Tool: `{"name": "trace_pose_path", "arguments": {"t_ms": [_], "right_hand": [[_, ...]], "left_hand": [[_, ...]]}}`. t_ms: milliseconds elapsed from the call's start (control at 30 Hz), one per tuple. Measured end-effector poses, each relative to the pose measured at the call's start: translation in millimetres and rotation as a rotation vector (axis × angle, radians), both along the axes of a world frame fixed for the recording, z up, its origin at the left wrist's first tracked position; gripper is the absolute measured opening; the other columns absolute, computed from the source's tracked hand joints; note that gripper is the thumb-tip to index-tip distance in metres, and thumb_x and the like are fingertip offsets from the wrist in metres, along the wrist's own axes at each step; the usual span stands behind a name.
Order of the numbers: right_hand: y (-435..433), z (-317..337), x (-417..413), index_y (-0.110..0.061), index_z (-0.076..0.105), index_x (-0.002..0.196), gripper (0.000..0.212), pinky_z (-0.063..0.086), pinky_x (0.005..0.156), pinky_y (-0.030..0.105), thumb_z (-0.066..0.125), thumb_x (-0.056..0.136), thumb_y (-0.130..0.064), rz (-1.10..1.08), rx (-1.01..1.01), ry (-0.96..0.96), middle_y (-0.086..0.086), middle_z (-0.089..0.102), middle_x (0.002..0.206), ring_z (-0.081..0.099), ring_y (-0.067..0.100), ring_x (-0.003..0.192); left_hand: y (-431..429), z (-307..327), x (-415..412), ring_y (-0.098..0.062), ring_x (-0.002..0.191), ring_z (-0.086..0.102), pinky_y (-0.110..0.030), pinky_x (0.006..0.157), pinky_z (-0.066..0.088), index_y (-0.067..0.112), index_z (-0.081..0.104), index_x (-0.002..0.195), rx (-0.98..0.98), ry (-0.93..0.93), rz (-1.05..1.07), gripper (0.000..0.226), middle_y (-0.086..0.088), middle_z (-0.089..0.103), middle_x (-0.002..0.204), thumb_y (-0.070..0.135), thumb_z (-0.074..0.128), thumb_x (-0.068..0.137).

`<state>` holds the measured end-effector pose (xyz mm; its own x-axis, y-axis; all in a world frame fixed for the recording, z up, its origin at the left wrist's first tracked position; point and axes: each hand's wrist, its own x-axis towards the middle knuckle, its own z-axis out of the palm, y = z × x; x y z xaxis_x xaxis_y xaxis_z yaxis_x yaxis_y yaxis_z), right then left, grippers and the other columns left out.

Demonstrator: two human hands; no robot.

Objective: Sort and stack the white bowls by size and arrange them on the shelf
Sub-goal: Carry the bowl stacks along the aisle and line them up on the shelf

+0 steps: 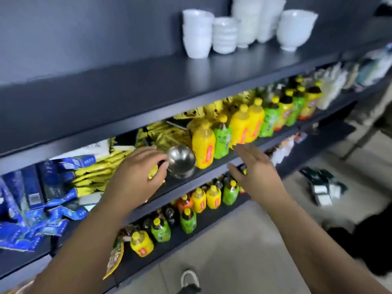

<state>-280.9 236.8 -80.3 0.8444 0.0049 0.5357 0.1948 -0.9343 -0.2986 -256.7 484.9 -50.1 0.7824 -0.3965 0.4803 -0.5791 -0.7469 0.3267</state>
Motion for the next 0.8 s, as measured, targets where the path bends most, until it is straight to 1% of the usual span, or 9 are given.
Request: {"name": "trace_pose_path", "arguments": {"t_ms": [167, 267, 333, 433, 533, 600, 667, 733, 800], "right_hand": [[4, 39, 101, 0.003, 0.068, 0.101, 0.05, 0.053, 0.078, 0.049, 0.049, 0.078, -0.037, 0.107, -0.046, -0.133, 0.018, 0.069, 0.101, 0.066, 0.034, 0.096], [0, 58, 149, 0.002, 0.067, 0.103, 0.047, 0.051, 0.083, 0.049, 0.056, 0.076, -0.035, 0.127, -0.043, -0.178, 0.018, 0.069, 0.104, 0.066, 0.033, 0.097], [-4, 67, 175, 0.0, 0.068, 0.103, 0.048, 0.051, 0.084, 0.047, 0.053, 0.076, -0.036, 0.137, -0.05, -0.213, 0.016, 0.069, 0.104, 0.066, 0.032, 0.097], [-18, 77, 211, -0.001, 0.069, 0.101, 0.047, 0.052, 0.082, 0.046, 0.055, 0.075, -0.037, 0.123, -0.069, -0.207, 0.014, 0.07, 0.103, 0.067, 0.03, 0.096], [-34, 82, 242, -0.001, 0.069, 0.1, 0.044, 0.052, 0.08, 0.047, 0.064, 0.069, -0.031, 0.104, -0.065, -0.188, 0.014, 0.07, 0.102, 0.067, 0.031, 0.095], [-46, 83, 260, -0.001, 0.069, 0.099, 0.044, 0.052, 0.08, 0.046, 0.063, 0.069, -0.031, 0.101, -0.049, -0.174, 0.014, 0.07, 0.101, 0.068, 0.03, 0.094], [-57, 83, 276, -0.001, 0.069, 0.099, 0.044, 0.052, 0.078, 0.047, 0.065, 0.067, -0.031, 0.094, -0.058, -0.171, 0.015, 0.07, 0.101, 0.068, 0.03, 0.093], [-68, 83, 296, -0.001, 0.069, 0.099, 0.044, 0.052, 0.078, 0.048, 0.066, 0.066, -0.03, 0.108, -0.047, -0.167, 0.016, 0.07, 0.101, 0.068, 0.032, 0.093], [-80, 83, 316, 0.001, 0.068, 0.102, 0.046, 0.049, 0.083, 0.046, 0.065, 0.068, -0.031, 0.14, -0.016, -0.145, 0.017, 0.069, 0.103, 0.067, 0.034, 0.096]], "left_hand": [[-8, 36, 63, -0.01, 0.104, 0.047, -0.017, 0.088, 0.03, 0.005, 0.071, 0.094, -0.072, -0.115, 0.116, 0.042, -0.007, 0.071, 0.096, 0.033, 0.042, 0.085], [-24, 48, 106, -0.009, 0.106, 0.047, -0.014, 0.09, 0.028, 0.006, 0.071, 0.094, -0.072, -0.15, 0.095, 0.042, -0.005, 0.071, 0.096, 0.034, 0.041, 0.085], [-38, 55, 130, -0.01, 0.107, 0.046, -0.013, 0.091, 0.027, 0.006, 0.071, 0.094, -0.06, -0.167, 0.076, 0.042, -0.006, 0.071, 0.096, 0.034, 0.041, 0.085], [-54, 64, 170, -0.011, 0.106, 0.047, -0.016, 0.091, 0.028, 0.007, 0.072, 0.093, -0.026, -0.173, 0.05, 0.042, -0.006, 0.072, 0.094, 0.034, 0.042, 0.084], [-68, 74, 204, -0.015, 0.101, 0.059, -0.016, 0.091, 0.029, 0.01, 0.073, 0.09, 0.031, -0.14, 0.043, 0.041, -0.001, 0.072, 0.091, 0.037, 0.041, 0.084], [-78, 80, 222, -0.02, 0.098, 0.065, -0.014, 0.088, 0.034, 0.012, 0.073, 0.089, 0.069, -0.128, 0.034, 0.041, 0.001, 0.073, 0.089, 0.037, 0.041, 0.084], [-88, 82, 233, -0.02, 0.097, 0.066, -0.019, 0.087, 0.041, 0.013, 0.073, 0.089, 0.112, -0.114, 0.02, 0.041, 0.002, 0.073, 0.089, 0.038, 0.041, 0.084], [-100, 82, 250, -0.02, 0.099, 0.065, -0.027, 0.088, 0.039, 0.013, 0.073, 0.09, 0.14, -0.113, 0.021, 0.043, 0.002, 0.072, 0.09, 0.04, 0.039, 0.083], [-112, 83, 269, -0.02, 0.103, 0.064, -0.027, 0.089, 0.036, 0.013, 0.072, 0.092, 0.13, -0.099, 0.033, 0.048, 0.001, 0.072, 0.092, 0.044, 0.036, 0.083]]}}
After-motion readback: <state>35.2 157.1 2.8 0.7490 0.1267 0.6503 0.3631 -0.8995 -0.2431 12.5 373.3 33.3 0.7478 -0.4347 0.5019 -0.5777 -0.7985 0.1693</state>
